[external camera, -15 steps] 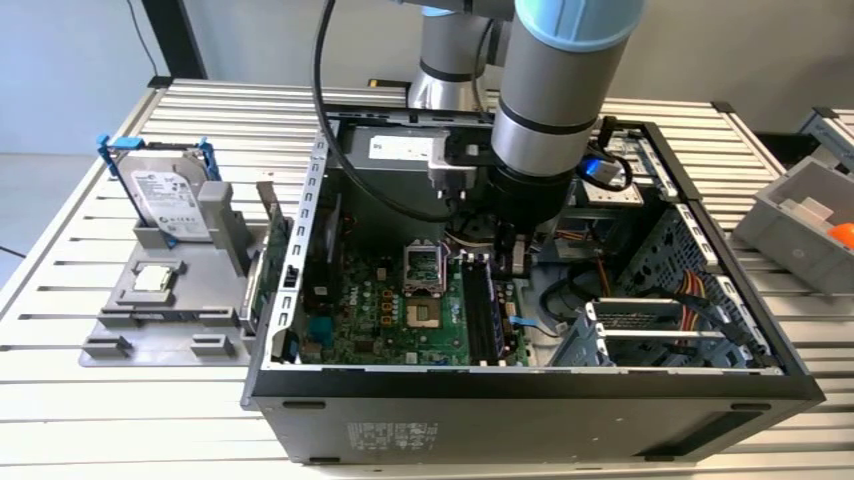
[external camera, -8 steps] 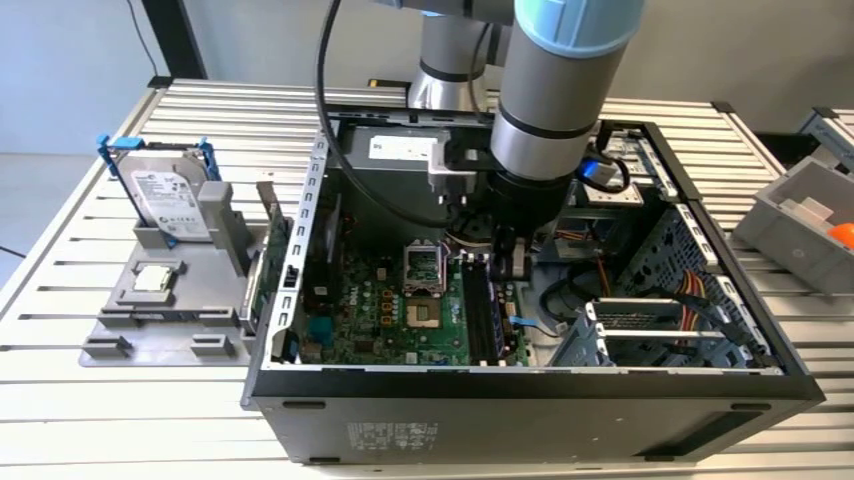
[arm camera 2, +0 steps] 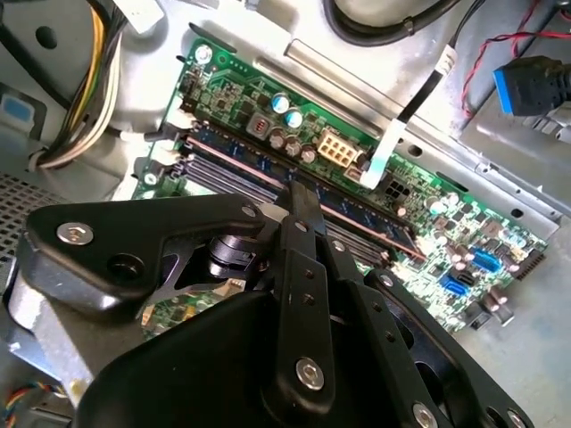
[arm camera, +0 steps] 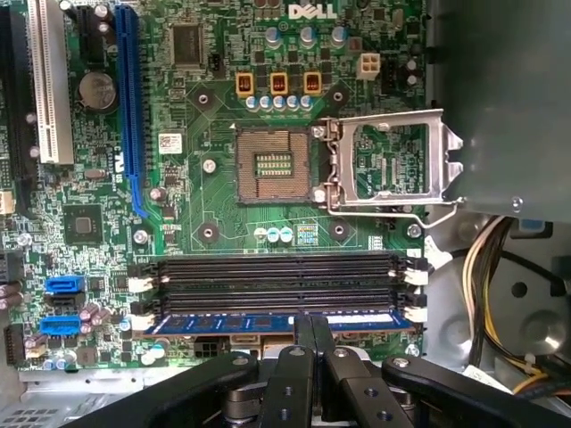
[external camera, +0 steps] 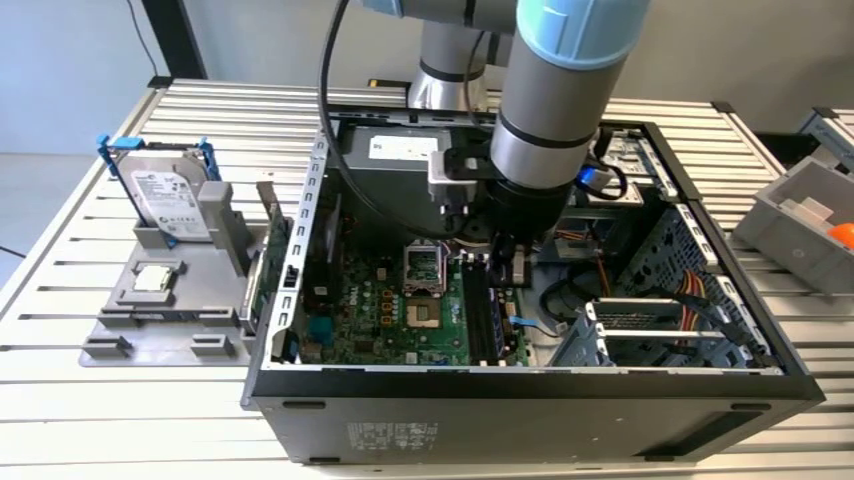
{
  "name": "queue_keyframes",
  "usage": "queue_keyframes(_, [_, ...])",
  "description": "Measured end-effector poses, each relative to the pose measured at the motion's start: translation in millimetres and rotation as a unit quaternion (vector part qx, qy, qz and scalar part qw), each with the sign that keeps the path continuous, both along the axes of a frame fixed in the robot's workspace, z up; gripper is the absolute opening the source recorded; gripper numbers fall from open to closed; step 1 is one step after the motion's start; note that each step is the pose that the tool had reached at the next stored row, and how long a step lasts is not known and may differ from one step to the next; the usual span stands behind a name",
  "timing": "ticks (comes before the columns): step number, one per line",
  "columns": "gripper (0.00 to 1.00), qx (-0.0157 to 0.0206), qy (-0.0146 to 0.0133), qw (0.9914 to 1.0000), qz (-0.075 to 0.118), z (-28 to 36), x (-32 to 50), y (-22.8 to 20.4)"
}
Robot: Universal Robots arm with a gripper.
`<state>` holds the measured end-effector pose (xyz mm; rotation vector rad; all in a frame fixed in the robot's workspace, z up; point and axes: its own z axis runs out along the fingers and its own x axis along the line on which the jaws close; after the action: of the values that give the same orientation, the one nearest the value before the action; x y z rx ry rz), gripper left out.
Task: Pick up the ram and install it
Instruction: 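Press down the ram until it locks into place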
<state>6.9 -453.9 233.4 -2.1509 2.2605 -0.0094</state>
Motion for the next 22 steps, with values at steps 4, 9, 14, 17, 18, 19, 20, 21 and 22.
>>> queue_keyframes(4, [0.00,0.0000,0.0005,0.99996,0.009,-1.2,0.7,-1.2])
queue_keyframes(9, [0.00,0.0000,0.0005,0.99995,0.010,-1.2,0.7,-1.2])
queue_keyframes(14, [0.00,0.0006,0.0005,0.99994,0.010,-6.6,0.7,-1.3])
queue_keyframes(17, [0.00,0.0008,0.0007,0.99994,0.011,-10.8,0.7,-1.4])
queue_keyframes(18, [0.00,0.0011,0.0007,0.99994,0.011,-11.2,0.7,-1.5])
queue_keyframes(19, [0.00,0.0013,0.0006,0.99994,0.011,-11.4,0.7,-1.5])
queue_keyframes(20, [0.00,0.0017,0.0006,0.99994,0.011,-11.7,0.7,-1.4])
queue_keyframes(21, [0.00,0.0020,0.0005,0.99993,0.011,-11.9,0.8,-1.3])
queue_keyframes(22, [0.00,0.0020,0.0005,0.99993,0.011,-11.9,0.8,-1.3])
